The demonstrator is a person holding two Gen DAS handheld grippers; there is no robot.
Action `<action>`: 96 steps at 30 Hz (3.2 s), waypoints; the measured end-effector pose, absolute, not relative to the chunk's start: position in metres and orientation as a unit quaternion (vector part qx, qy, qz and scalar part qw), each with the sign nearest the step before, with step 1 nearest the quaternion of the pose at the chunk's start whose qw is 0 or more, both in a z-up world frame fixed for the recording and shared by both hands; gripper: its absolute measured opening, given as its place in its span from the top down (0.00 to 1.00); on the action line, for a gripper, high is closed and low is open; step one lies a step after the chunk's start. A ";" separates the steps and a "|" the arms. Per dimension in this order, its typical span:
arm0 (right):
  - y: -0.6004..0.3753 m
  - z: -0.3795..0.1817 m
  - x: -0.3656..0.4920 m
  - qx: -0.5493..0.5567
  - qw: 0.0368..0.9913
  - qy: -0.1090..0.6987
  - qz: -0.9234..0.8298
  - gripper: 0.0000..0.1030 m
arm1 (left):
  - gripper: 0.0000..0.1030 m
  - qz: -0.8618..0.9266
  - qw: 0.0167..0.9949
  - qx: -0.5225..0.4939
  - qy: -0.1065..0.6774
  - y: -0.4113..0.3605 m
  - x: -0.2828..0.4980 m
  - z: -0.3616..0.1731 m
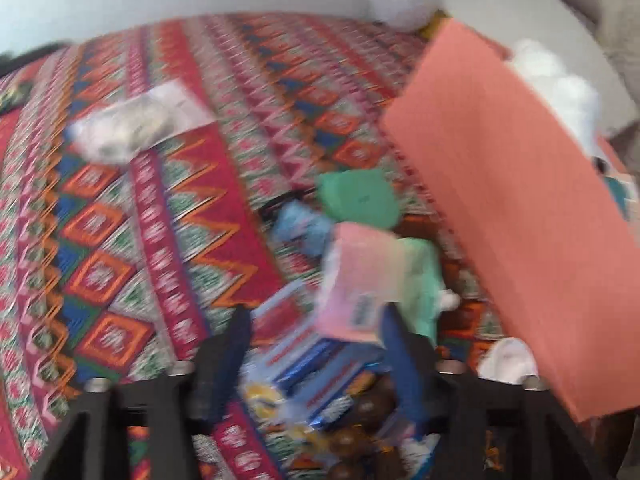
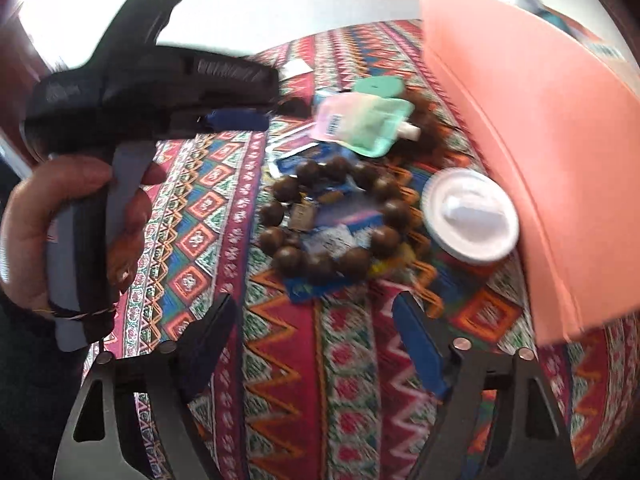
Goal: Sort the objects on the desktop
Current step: 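Grasp the bead bracelet with the right gripper while the left grasps the cosmetic pouch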
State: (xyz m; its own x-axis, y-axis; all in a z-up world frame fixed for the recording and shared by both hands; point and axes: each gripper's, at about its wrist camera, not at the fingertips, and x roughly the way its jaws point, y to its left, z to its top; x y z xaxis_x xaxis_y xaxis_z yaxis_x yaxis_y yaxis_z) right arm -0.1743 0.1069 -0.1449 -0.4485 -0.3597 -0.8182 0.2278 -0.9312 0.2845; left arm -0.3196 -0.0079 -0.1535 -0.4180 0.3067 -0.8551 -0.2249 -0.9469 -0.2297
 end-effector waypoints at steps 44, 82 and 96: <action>0.121 -0.157 -0.186 0.458 0.218 -0.031 -0.861 1.00 | 0.42 0.770 0.286 -0.569 -0.040 0.080 -0.361 -0.136; 0.141 -0.152 -0.238 0.430 0.221 -0.045 -0.874 0.96 | 0.82 0.756 0.337 -0.558 -0.064 0.150 -0.333 -0.138; 0.102 -0.149 -0.293 0.429 0.238 0.030 -0.871 0.75 | 0.82 0.852 0.191 -0.475 -0.110 -0.054 -0.256 -0.074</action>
